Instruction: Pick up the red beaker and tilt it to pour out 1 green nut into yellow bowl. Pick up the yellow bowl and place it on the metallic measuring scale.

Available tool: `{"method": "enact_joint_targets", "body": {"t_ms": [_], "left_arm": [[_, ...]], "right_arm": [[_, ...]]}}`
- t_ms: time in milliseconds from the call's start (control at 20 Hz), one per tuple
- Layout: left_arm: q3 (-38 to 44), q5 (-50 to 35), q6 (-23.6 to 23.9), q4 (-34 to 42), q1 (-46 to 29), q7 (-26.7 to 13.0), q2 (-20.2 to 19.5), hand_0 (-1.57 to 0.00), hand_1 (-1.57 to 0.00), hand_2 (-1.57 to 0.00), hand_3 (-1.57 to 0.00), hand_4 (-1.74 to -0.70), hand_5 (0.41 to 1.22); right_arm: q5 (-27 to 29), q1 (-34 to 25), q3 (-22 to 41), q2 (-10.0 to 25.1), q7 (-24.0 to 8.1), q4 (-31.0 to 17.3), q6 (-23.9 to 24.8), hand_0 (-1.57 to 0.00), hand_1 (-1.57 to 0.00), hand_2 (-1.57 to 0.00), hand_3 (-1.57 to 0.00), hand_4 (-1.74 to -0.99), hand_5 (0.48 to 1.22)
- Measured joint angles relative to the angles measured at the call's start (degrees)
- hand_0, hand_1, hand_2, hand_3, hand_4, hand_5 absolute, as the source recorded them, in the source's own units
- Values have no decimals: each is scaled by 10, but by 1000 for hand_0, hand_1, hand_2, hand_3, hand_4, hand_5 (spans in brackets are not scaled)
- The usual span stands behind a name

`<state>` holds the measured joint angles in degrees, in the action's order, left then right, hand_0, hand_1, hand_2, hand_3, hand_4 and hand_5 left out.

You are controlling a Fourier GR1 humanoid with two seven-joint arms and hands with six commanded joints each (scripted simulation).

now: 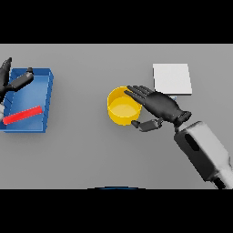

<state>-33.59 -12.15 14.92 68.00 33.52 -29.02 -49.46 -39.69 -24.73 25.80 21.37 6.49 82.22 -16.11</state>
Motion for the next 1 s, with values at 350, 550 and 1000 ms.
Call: {"method": "enact_joint_targets", "body": {"t_ms": [350,550,1000], "left_arm": [[1,-1,0,-1,-2,6,-1,1,1,1,1,-794,723],[2,-2,-7,-6,3,9,-3,1,1,1,1,-796,733],[4,-2,-8,-11,5,8,-4,1,1,1,1,-795,732]], "right_arm": [[-22,-73,46,-4,32,-73,-53,1,1,1,1,-1246,686],[-30,-97,67,-25,38,-119,-66,1,1,1,1,-1260,679],[-52,-139,99,-31,37,-177,-104,1,1,1,1,-1304,703]]}}
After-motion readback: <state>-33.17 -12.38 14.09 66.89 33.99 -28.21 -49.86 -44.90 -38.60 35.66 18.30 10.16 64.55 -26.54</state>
